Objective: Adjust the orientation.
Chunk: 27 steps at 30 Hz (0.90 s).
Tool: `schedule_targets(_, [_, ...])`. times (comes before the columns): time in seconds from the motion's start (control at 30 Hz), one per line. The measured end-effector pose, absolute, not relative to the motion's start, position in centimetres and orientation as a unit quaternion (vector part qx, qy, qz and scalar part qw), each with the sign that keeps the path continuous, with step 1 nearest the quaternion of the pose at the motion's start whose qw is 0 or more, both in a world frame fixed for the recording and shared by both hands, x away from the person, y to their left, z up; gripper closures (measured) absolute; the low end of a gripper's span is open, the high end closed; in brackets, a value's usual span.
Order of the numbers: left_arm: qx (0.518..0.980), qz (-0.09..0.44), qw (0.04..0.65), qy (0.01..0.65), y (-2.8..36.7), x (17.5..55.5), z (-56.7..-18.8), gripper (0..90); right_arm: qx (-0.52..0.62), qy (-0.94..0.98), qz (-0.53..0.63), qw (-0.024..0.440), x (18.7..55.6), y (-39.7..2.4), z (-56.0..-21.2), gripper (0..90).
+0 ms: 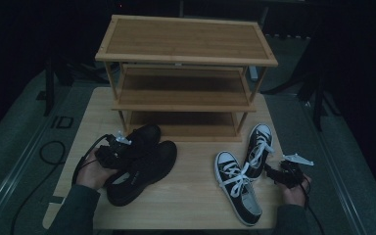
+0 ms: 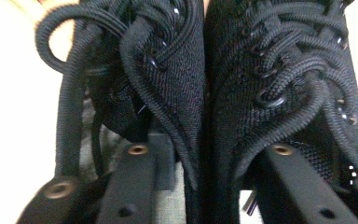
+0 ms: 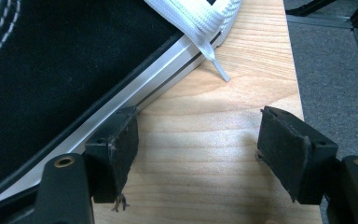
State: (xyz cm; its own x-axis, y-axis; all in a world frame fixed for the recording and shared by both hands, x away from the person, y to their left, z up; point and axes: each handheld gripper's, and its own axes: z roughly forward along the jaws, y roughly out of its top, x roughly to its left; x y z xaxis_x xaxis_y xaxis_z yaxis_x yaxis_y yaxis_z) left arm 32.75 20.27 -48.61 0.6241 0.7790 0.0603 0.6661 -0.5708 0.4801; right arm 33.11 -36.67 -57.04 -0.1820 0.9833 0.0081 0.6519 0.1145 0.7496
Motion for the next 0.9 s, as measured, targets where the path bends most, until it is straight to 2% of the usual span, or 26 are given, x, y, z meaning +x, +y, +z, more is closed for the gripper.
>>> schedule_targets(0.03, [0.877, 0.130, 0.216, 0.409, 20.3, 32.7, -48.6, 74.3, 0.584, 0.700, 0.318, 0.260, 33.1, -36.7, -57.0, 28.7])
schedule_targets(0.07, [0.878, 0.130, 0.217, 0.407, 20.3, 32.7, -48.6, 79.6, 0.584, 0.700, 0.318, 0.260, 33.1, -36.7, -57.0, 28.7])
schedule_targets(0.13, [0.875, 0.132, 0.221, 0.409, 20.3, 32.6, -48.7, 81.0, 0.584, 0.700, 0.318, 0.260, 33.1, -36.7, -57.0, 28.7])
schedule_targets(0.6, [0.865, 0.126, 0.245, 0.419, 20.2, 32.2, -48.3, 83.0, 0.584, 0.700, 0.318, 0.260, 33.1, -36.7, -57.0, 28.7])
schedule_targets(0.9, [0.869, 0.120, 0.261, 0.403, 19.1, 32.5, -47.6, 83.5, 0.584, 0.700, 0.318, 0.260, 33.1, -36.7, -57.0, 28.7])
